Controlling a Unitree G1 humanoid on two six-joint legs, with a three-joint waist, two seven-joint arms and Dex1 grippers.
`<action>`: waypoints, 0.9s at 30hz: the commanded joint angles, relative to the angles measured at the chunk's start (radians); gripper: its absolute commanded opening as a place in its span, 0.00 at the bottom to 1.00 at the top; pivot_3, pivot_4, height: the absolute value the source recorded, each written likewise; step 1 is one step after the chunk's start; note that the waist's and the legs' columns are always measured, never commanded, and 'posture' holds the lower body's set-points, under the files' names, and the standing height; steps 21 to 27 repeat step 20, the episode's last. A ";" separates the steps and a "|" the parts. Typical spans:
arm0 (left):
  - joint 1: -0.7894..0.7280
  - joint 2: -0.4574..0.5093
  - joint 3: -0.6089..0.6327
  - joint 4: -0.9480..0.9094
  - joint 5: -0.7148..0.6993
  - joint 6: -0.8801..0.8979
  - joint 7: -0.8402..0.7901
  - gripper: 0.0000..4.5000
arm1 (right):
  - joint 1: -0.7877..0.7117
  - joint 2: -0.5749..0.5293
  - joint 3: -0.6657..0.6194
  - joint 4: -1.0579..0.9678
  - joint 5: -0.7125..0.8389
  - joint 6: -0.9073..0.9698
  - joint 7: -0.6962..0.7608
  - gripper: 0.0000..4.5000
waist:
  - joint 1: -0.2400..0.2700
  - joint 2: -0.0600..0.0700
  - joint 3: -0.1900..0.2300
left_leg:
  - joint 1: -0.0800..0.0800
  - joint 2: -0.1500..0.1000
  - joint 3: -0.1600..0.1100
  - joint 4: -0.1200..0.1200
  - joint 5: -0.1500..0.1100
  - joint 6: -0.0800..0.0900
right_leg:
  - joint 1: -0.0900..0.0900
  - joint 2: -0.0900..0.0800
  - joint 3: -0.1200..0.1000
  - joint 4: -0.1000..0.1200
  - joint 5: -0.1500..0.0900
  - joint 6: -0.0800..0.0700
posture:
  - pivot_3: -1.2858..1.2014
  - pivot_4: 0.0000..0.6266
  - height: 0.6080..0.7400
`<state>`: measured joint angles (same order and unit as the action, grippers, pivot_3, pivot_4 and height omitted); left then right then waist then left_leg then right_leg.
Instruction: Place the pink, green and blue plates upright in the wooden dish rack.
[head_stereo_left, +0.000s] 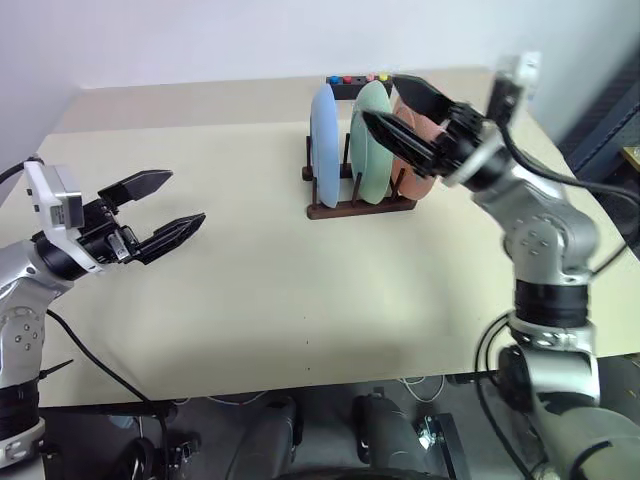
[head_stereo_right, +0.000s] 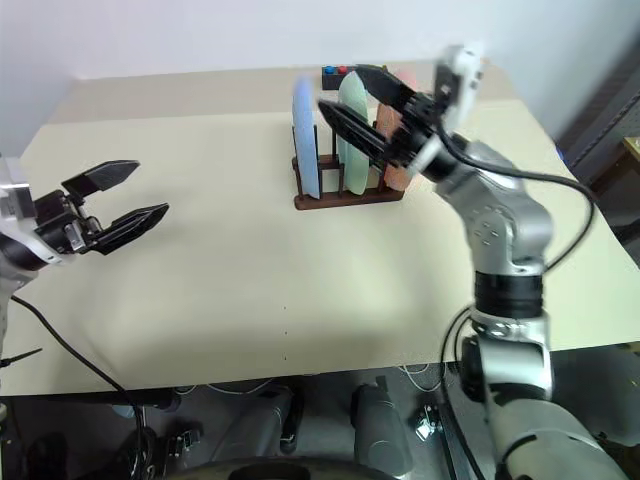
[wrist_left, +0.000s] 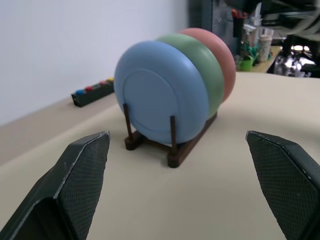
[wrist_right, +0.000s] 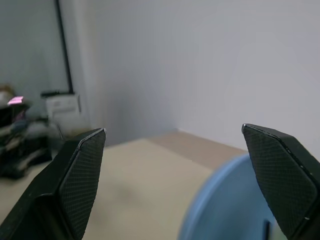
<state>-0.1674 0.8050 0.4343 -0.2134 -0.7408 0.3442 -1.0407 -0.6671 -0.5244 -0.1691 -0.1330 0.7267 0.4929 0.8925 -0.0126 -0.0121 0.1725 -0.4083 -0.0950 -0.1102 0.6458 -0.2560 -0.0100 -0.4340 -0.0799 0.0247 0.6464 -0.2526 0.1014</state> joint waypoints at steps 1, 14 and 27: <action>0.047 0.030 -0.036 -0.029 0.029 -0.003 -0.060 1.00 | 0.125 -0.105 -0.015 -0.119 0.024 -0.027 0.179 0.99 | -0.001 0.000 0.000 | 0.000 0.000 0.000 0.000 0.000 0.000 | 0.000 0.000 0.000 0.000 0.000 0.000 | 0.52 0.24 1.00; 0.032 -0.002 -0.133 -0.049 0.099 -0.032 -0.037 1.00 | 0.280 -0.173 -0.032 -0.189 0.001 -0.137 0.260 0.99 | 0.007 0.001 0.000 | 0.001 0.001 0.000 0.001 0.000 0.000 | 0.002 -0.001 0.001 0.000 0.000 0.000 | 0.52 0.24 1.00; 0.001 -0.019 -0.160 -0.040 0.108 -0.029 -0.030 1.00 | 0.282 -0.164 -0.017 -0.206 0.000 -0.137 0.227 0.99 | 0.005 0.001 0.000 | 0.001 0.001 0.000 0.001 0.000 0.000 | 0.002 -0.001 0.001 0.000 0.000 0.000 | 0.52 0.24 1.00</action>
